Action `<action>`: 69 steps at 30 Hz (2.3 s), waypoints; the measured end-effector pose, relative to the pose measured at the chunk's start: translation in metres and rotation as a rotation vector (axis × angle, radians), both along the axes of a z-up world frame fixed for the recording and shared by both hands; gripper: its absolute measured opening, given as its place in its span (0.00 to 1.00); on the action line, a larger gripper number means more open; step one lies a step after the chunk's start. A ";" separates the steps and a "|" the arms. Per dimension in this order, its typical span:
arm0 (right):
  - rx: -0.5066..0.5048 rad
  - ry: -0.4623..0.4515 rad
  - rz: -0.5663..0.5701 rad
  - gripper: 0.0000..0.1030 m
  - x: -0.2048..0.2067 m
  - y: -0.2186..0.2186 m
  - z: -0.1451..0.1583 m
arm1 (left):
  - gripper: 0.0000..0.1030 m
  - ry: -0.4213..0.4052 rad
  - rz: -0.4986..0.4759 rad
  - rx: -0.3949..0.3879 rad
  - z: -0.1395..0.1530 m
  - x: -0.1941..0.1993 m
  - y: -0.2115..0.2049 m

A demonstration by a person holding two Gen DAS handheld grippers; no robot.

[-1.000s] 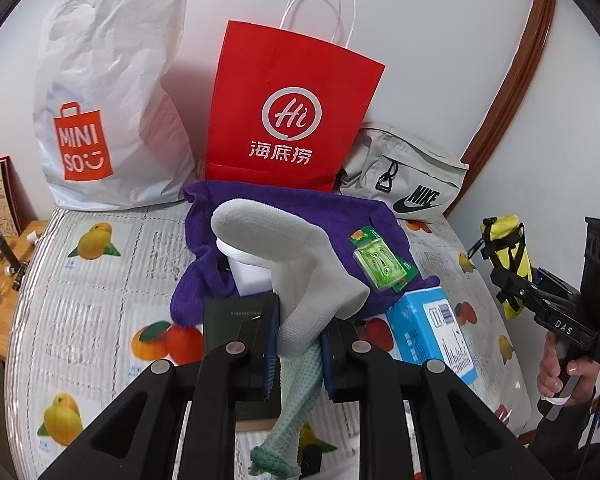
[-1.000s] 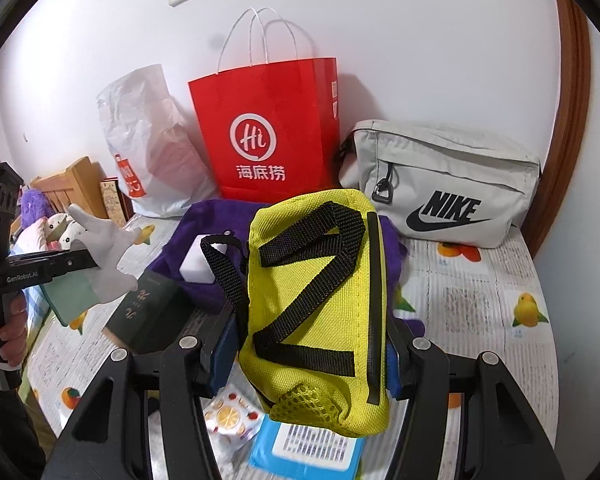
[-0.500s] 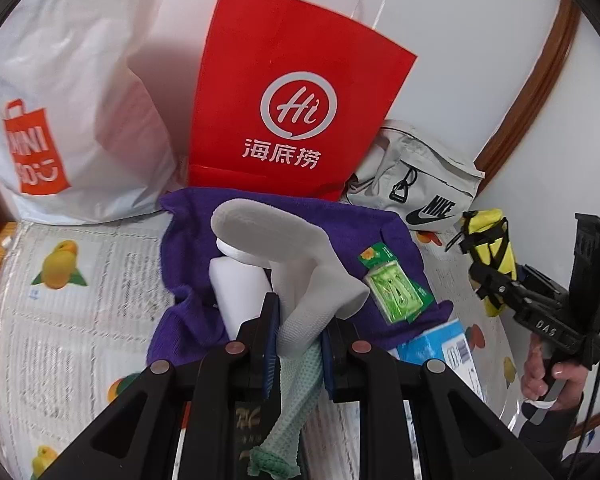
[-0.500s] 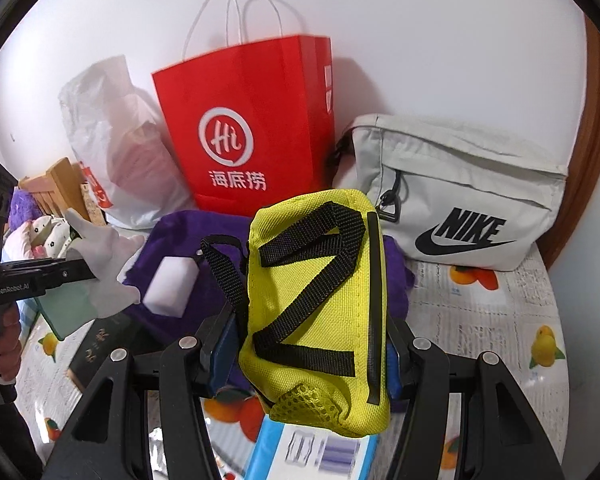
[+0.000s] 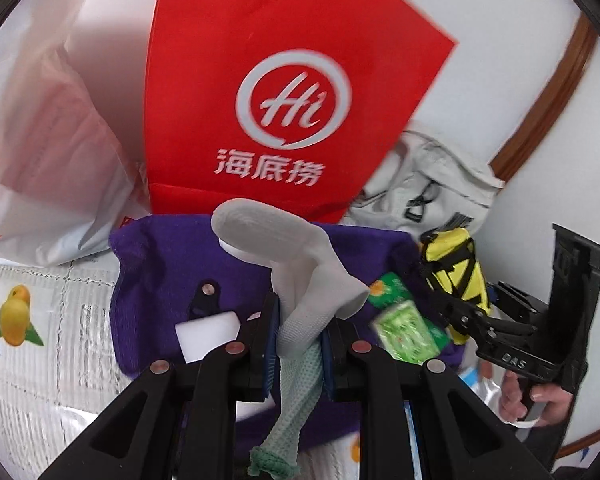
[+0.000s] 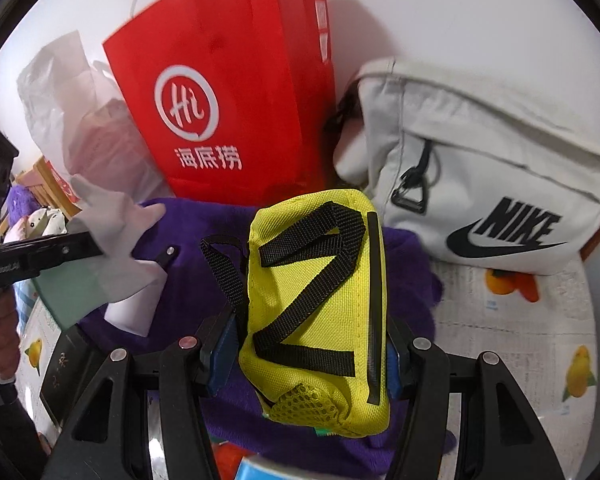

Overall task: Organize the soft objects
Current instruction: 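Carry the sock and yellow pouch over the purple towel with both tools, then open both tools to drop the sock and pouch onto the towel, then grasp the white crumpled tissue with the right tool while the left tool grasps the black strap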

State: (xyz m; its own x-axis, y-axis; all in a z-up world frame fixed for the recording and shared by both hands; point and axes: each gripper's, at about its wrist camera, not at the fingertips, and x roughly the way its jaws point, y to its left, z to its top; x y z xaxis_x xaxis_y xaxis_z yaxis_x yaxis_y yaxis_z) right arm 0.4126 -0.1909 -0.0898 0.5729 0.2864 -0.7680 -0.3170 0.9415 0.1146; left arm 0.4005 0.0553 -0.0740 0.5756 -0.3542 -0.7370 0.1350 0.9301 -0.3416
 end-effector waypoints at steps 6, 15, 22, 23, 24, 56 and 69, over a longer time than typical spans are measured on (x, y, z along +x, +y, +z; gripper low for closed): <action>-0.037 0.069 -0.003 0.57 0.022 0.004 -0.026 | 0.18 0.070 0.002 -0.017 -0.021 0.026 -0.001; -0.042 0.121 0.006 0.56 0.032 0.009 -0.046 | 0.19 0.129 0.020 -0.002 -0.043 0.037 0.004; -0.047 0.109 0.015 0.63 0.032 0.011 -0.044 | 0.24 0.141 0.035 -0.045 -0.047 0.040 0.011; -0.049 0.104 0.015 0.69 0.030 0.011 -0.042 | 0.29 0.141 0.034 -0.041 -0.047 0.039 0.011; -0.056 0.096 0.014 0.72 0.028 0.011 -0.040 | 0.40 0.138 0.041 -0.026 -0.045 0.037 0.012; -0.094 -0.004 0.094 0.77 -0.245 0.041 -0.011 | 0.64 0.020 0.069 0.031 0.004 -0.200 0.036; -0.119 0.010 0.044 0.60 -0.277 0.049 -0.060 | 0.64 0.037 0.074 0.099 -0.037 -0.267 0.032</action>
